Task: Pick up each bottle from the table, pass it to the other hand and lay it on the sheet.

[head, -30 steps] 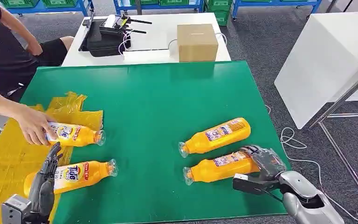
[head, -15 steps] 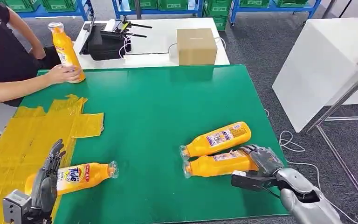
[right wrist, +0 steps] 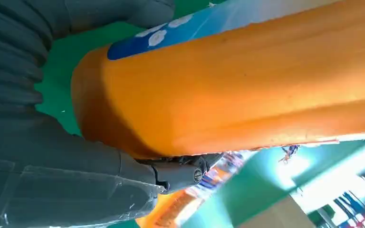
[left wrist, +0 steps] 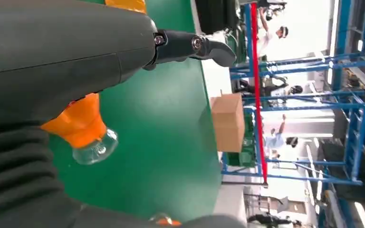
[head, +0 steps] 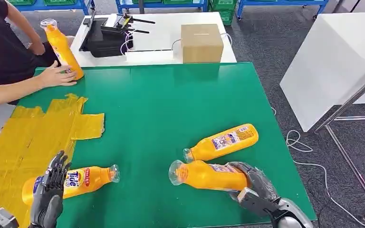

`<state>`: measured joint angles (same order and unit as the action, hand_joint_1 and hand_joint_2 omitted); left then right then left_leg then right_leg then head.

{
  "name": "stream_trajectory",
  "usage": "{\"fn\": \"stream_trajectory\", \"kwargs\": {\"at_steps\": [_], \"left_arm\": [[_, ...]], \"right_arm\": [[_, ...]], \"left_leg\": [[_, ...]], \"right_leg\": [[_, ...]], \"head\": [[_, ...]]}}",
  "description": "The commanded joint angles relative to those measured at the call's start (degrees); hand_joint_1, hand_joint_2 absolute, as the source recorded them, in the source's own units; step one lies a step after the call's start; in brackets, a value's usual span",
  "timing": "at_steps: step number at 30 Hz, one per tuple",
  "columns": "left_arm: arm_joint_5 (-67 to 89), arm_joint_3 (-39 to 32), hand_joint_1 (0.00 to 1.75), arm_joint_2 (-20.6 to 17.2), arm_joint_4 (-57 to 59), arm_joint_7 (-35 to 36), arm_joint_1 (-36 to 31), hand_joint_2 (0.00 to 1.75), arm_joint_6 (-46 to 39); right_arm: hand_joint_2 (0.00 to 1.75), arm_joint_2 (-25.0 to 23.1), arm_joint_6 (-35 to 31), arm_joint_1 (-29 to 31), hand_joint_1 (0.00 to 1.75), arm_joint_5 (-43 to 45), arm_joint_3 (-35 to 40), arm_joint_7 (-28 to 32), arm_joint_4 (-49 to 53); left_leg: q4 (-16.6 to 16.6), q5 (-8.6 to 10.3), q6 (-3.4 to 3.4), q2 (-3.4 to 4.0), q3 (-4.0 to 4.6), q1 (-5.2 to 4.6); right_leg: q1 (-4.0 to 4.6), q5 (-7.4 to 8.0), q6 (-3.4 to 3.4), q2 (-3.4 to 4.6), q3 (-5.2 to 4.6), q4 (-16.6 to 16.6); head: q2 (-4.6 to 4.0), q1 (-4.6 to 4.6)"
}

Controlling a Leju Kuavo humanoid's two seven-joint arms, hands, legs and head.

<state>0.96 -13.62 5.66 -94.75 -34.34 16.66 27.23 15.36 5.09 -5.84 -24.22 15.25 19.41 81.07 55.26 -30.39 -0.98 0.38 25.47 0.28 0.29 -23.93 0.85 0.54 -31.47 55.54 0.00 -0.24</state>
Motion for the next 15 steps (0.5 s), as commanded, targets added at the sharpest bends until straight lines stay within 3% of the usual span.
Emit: {"fn": "stream_trajectory", "kwargs": {"at_steps": [1, 8, 12, 15], "left_arm": [[0.1, 1.0, 0.0, 2.3, -1.1, 0.2, 0.0, 1.75, -0.1], [-1.2, 1.8, 0.0, 2.3, -0.9, -0.3, -0.3, 1.75, 0.7], [-1.9, 9.6, 0.0, 3.3, -1.7, -0.9, -1.8, 1.75, -0.1], [-4.9, 19.0, 0.0, 3.7, -1.1, -0.8, -4.5, 1.75, -2.0]], "right_arm": [[1.75, -2.9, 0.7, -2.0, 1.75, 1.1, -4.3, 0.9, 3.8], [1.75, -3.4, 1.7, -2.1, 1.75, 2.0, -4.6, 1.4, 3.7], [1.75, -7.1, 3.8, 0.0, 1.75, 4.1, -4.3, 3.0, 2.5], [1.75, -12.2, 4.2, 5.1, 1.75, 5.2, -3.3, 3.2, -1.6]], "left_leg": [[0.0, 0.01, 0.01, -0.08, 0.11, -0.02], [0.0, 0.01, 0.02, -0.02, 0.14, -0.02], [0.0, 0.02, 0.02, -0.06, 0.17, -0.01], [0.0, 0.07, 0.02, -0.08, 0.27, -0.01]], "right_leg": [[-0.03, 0.0, 0.05, -0.09, -0.07, 0.0], [-0.07, 0.01, 0.04, -0.05, -0.14, 0.0], [-0.05, 0.02, 0.04, -0.09, -0.15, 0.0], [-0.04, 0.09, 0.07, -0.11, -0.23, -0.1]], "head": [[0.0, 0.04], [0.0, 0.04], [0.0, 0.02], [0.0, 0.02]]}}
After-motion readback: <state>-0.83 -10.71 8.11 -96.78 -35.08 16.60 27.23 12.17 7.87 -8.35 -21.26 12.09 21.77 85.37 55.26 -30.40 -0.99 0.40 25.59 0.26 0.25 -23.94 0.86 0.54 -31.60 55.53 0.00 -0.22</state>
